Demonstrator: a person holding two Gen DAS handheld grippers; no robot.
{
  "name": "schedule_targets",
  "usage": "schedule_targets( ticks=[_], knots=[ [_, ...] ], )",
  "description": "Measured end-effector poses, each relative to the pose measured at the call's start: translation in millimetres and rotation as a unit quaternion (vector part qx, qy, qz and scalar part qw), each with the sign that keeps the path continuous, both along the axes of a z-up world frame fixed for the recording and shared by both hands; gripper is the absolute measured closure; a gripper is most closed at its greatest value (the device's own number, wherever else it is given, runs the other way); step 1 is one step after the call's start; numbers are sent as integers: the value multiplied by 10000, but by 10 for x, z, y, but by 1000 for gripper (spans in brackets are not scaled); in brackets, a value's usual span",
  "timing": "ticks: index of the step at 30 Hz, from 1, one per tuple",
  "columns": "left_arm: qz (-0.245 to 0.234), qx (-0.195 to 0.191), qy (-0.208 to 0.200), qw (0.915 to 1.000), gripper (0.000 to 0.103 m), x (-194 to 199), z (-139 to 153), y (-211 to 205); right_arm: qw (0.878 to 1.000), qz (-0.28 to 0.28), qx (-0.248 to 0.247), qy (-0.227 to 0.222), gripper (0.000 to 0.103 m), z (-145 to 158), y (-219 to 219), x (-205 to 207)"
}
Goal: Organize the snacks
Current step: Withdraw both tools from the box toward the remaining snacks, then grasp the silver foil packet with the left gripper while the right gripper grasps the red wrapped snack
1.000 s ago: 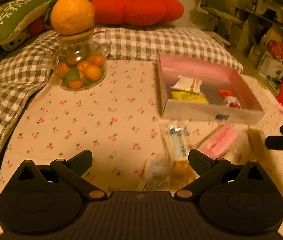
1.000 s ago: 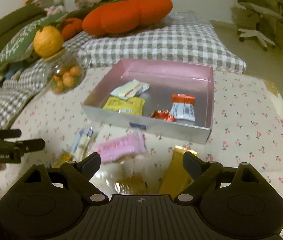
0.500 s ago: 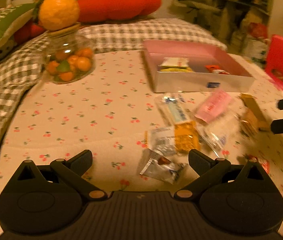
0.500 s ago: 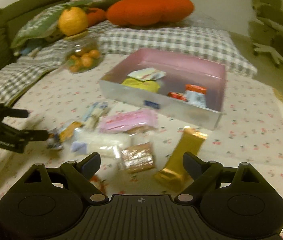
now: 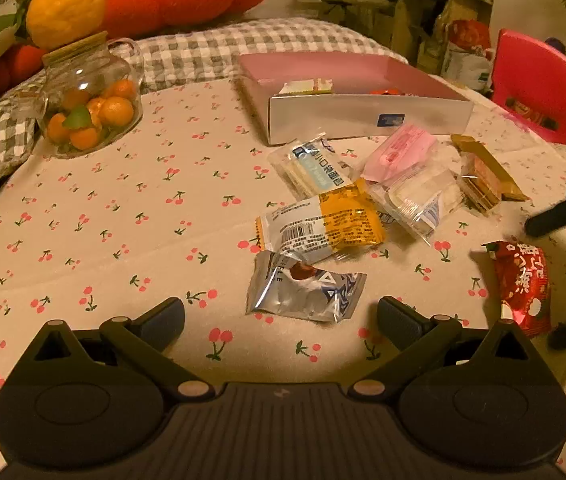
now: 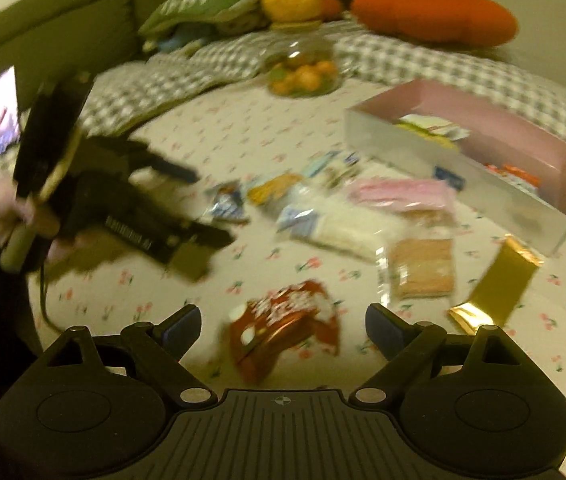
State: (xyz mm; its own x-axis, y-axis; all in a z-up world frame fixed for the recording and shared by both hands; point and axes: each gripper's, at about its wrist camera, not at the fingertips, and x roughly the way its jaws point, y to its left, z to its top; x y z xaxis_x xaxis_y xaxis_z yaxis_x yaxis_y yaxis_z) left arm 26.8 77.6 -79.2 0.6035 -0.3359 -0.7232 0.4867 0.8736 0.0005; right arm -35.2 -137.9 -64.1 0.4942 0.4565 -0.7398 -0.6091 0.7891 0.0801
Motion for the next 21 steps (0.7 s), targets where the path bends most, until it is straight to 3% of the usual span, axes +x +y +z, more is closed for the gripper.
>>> schedule_targets(
  ticks=[6,11,21],
  knots=[
    [-91,-77,-99,9999,0,-8,-22,-17,9986,221,-434,-218,9,-176,141,-93],
    [-125,-97,-112,9998,1,15,-24,-42,9988,163,-351,-287,4,-202,134,-91],
    [-201,-152,-157,9996,19,19,1,-49,9982,181,-366,-436,11,-189,182,-44]
  ],
)
